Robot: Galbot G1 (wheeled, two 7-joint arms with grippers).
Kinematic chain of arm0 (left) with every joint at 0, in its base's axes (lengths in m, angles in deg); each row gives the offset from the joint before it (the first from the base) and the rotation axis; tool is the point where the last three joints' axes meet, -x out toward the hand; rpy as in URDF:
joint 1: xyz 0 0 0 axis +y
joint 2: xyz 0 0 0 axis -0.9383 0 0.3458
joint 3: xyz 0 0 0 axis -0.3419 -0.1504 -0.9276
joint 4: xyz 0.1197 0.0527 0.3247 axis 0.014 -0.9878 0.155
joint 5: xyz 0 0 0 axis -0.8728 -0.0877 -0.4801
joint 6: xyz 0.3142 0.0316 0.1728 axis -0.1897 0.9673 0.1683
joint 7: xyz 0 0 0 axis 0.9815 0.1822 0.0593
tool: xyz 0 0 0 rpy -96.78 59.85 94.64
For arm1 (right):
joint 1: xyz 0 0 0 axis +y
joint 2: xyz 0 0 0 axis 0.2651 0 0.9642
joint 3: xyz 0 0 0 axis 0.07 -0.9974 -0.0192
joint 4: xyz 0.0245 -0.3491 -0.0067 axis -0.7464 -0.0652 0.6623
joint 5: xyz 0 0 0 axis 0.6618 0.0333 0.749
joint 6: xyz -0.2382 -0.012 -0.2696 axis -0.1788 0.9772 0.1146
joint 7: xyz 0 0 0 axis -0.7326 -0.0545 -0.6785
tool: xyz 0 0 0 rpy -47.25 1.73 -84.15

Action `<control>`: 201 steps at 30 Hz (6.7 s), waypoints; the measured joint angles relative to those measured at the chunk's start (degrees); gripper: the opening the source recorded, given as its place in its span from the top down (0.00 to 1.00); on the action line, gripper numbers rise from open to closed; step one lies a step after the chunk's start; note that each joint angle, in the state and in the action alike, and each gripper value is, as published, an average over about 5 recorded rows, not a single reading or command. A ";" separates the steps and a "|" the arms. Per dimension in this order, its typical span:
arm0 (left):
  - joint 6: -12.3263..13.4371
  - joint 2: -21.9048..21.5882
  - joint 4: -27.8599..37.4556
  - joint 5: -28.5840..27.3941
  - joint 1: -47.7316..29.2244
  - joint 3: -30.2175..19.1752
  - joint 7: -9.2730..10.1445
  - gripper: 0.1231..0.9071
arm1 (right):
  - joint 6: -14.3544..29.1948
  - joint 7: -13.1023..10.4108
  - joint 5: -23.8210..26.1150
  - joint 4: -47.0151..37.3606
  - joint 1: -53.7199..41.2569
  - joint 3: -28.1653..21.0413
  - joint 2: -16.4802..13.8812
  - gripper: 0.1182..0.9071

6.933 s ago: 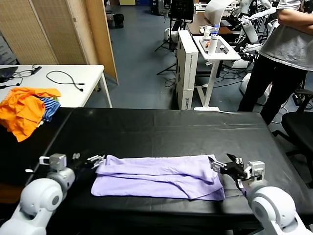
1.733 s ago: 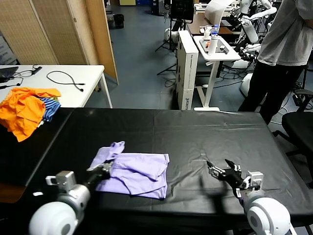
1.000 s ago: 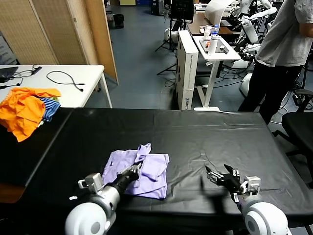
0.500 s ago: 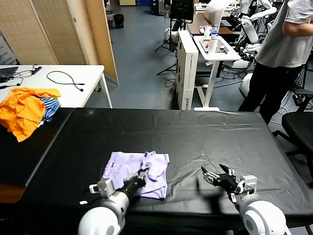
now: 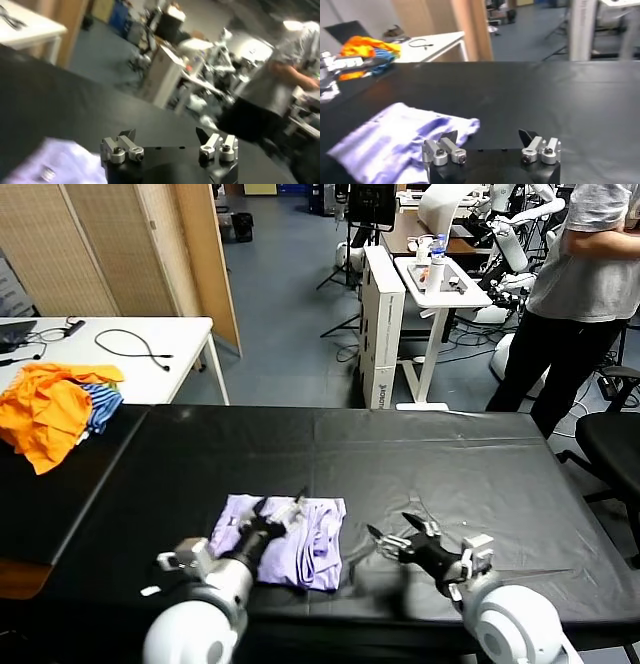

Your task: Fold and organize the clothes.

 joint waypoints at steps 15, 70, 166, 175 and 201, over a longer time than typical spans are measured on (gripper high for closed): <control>2.32 -8.18 0.56 -6.04 5.02 7.18 -0.18 0.00 | 0.30 -1.79 -0.26 -9.10 -10.18 -12.91 4.82 0.02; 14.65 -6.40 20.78 4.92 0.66 11.72 -15.57 0.00 | 3.02 -0.07 -0.42 2.48 3.11 5.04 1.33 0.00; 15.70 -15.39 4.81 -23.62 1.46 1.92 -8.10 0.00 | -4.59 -5.30 -12.78 -9.52 -7.76 -9.02 9.48 0.00; 15.53 -16.59 4.21 -24.04 2.33 4.58 -8.13 0.00 | -4.15 -3.82 -10.84 -14.84 -10.69 -12.88 12.67 0.43; 16.89 -17.23 6.82 -18.84 1.90 7.67 -5.10 0.00 | -6.53 -5.22 -6.78 -7.09 -6.92 -0.81 2.28 0.78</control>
